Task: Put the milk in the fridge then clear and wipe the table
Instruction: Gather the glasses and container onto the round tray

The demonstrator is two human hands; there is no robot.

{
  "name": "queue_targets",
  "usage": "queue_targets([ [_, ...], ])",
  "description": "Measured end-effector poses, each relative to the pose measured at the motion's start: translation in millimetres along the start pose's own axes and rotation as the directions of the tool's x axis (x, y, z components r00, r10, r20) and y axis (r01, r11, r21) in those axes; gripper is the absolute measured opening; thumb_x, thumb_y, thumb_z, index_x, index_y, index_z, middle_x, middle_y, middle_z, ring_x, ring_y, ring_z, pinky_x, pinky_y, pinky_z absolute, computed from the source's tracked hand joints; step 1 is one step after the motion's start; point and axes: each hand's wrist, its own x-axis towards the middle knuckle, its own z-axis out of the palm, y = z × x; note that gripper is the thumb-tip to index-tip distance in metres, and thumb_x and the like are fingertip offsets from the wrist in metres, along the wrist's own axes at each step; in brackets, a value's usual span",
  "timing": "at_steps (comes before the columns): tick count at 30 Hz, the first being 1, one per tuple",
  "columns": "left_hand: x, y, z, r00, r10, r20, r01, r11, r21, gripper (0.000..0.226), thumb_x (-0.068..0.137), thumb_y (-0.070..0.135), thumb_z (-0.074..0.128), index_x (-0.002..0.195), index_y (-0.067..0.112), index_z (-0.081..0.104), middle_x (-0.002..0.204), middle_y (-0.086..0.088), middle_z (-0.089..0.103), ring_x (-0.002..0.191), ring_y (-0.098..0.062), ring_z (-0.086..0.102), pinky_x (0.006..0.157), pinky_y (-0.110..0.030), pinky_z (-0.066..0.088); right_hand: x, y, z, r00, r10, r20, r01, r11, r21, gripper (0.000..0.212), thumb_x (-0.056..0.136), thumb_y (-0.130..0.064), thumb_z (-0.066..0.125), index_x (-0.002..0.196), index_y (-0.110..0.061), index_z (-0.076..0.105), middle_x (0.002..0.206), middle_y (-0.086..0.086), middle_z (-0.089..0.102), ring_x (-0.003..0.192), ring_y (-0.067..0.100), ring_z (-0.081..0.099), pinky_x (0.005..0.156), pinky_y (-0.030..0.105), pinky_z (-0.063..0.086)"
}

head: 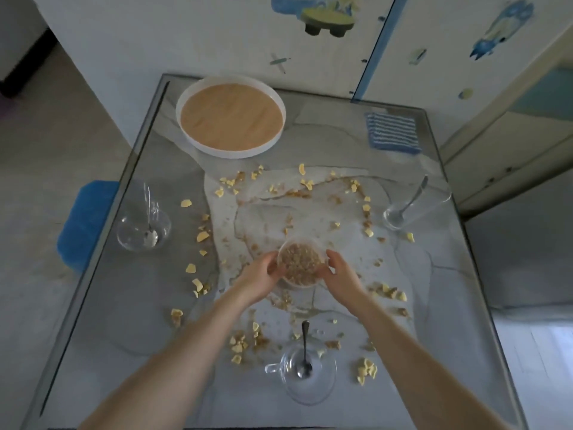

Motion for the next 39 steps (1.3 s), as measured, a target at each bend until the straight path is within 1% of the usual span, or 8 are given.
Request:
queue_targets([
  [9, 1, 2, -39, 0.996, 0.065, 0.058, -0.062, 0.997, -0.053, 0.043, 0.094, 0.022, 0.048, 0.135, 0.009, 0.042, 0.135, -0.009, 0.05, 0.127, -0.024, 0.046, 0.105, -0.037, 0.039, -12, -24, 18, 0.998, 0.021, -0.064, -0.014, 0.994, 0.109, 0.046, 0.099, -0.022, 0.032, 0.143, -0.015, 0.024, 0.145, 0.009, 0.038, 0.127, 0.026, 0.045, 0.103, 0.039, 0.041],
  [13, 8, 9, -64, 0.995, 0.096, 0.003, -0.096, 0.995, -0.031, 0.046, 0.094, 0.02, 0.049, 0.137, 0.006, 0.04, 0.136, -0.01, 0.05, 0.126, -0.022, 0.047, 0.101, -0.031, 0.039, -4, -51, 13, 0.997, -0.022, -0.074, 0.033, 0.987, 0.157, 0.041, 0.099, -0.02, 0.033, 0.139, -0.013, 0.032, 0.121, 0.005, 0.052, 0.108, 0.027, 0.058, 0.089, 0.038, 0.047],
  [17, 14, 9, -98, 0.991, 0.091, -0.097, -0.094, 0.995, -0.025, 0.042, 0.093, 0.022, 0.05, 0.134, 0.009, 0.045, 0.133, -0.007, 0.053, 0.123, -0.019, 0.05, 0.098, -0.029, 0.042, 13, -87, 14, 0.996, -0.087, -0.03, 0.091, 0.987, 0.131, 0.042, 0.099, -0.024, 0.033, 0.139, -0.015, 0.031, 0.127, 0.006, 0.052, 0.106, 0.025, 0.059, 0.087, 0.036, 0.048],
  [22, 35, 19, -148, 0.972, 0.091, -0.216, -0.106, 0.992, -0.062, 0.041, 0.092, 0.027, 0.052, 0.128, 0.009, 0.05, 0.126, -0.008, 0.059, 0.114, -0.019, 0.057, 0.097, -0.035, 0.045, 42, -138, 9, 0.976, -0.199, -0.087, 0.211, 0.964, 0.16, 0.031, 0.097, -0.024, 0.036, 0.118, -0.005, 0.048, 0.104, 0.01, 0.061, 0.091, 0.032, 0.062, 0.086, 0.051, 0.05],
  [25, 51, 22, -184, 0.954, 0.078, -0.291, -0.098, 0.994, -0.053, 0.039, 0.092, 0.031, 0.052, 0.124, 0.007, 0.051, 0.122, -0.009, 0.06, 0.111, -0.021, 0.057, 0.096, -0.036, 0.045, 66, -172, 12, 0.973, -0.214, -0.091, 0.23, 0.944, 0.237, 0.031, 0.096, -0.027, 0.04, 0.119, -0.009, 0.05, 0.104, 0.005, 0.062, 0.092, 0.026, 0.064, 0.068, 0.032, 0.053],
  [28, 69, 29, -219, 0.942, 0.127, -0.31, -0.137, 0.991, -0.01, 0.038, 0.093, 0.03, 0.049, 0.123, 0.006, 0.051, 0.125, -0.009, 0.057, 0.113, -0.021, 0.055, 0.096, -0.033, 0.043, 85, -208, 13, 0.973, -0.213, -0.084, 0.228, 0.934, 0.274, 0.03, 0.098, -0.023, 0.036, 0.118, -0.006, 0.049, 0.09, 0.0, 0.055, 0.099, 0.026, 0.062, 0.056, 0.016, 0.041],
  [36, 128, 29, -271, 0.931, 0.205, -0.301, -0.23, 0.972, -0.047, 0.034, 0.095, 0.026, 0.046, 0.124, 0.01, 0.055, 0.122, -0.006, 0.059, 0.114, -0.021, 0.054, 0.099, -0.037, 0.043, 150, -258, 24, 0.968, -0.193, -0.158, 0.23, 0.937, 0.264, 0.033, 0.098, -0.022, 0.03, 0.126, -0.01, 0.043, 0.102, 0.003, 0.051, 0.099, 0.028, 0.063, 0.062, 0.025, 0.045],
  [39, 152, 22, -280, 0.936, 0.188, -0.296, -0.224, 0.97, -0.092, 0.033, 0.095, 0.025, 0.045, 0.123, 0.012, 0.055, 0.12, -0.006, 0.059, 0.112, -0.02, 0.054, 0.096, -0.036, 0.042, 173, -269, 31, 0.957, -0.216, -0.194, 0.253, 0.947, 0.198, 0.033, 0.098, -0.024, 0.028, 0.121, -0.008, 0.045, 0.101, 0.007, 0.053, 0.097, 0.032, 0.062, 0.081, 0.039, 0.05],
])
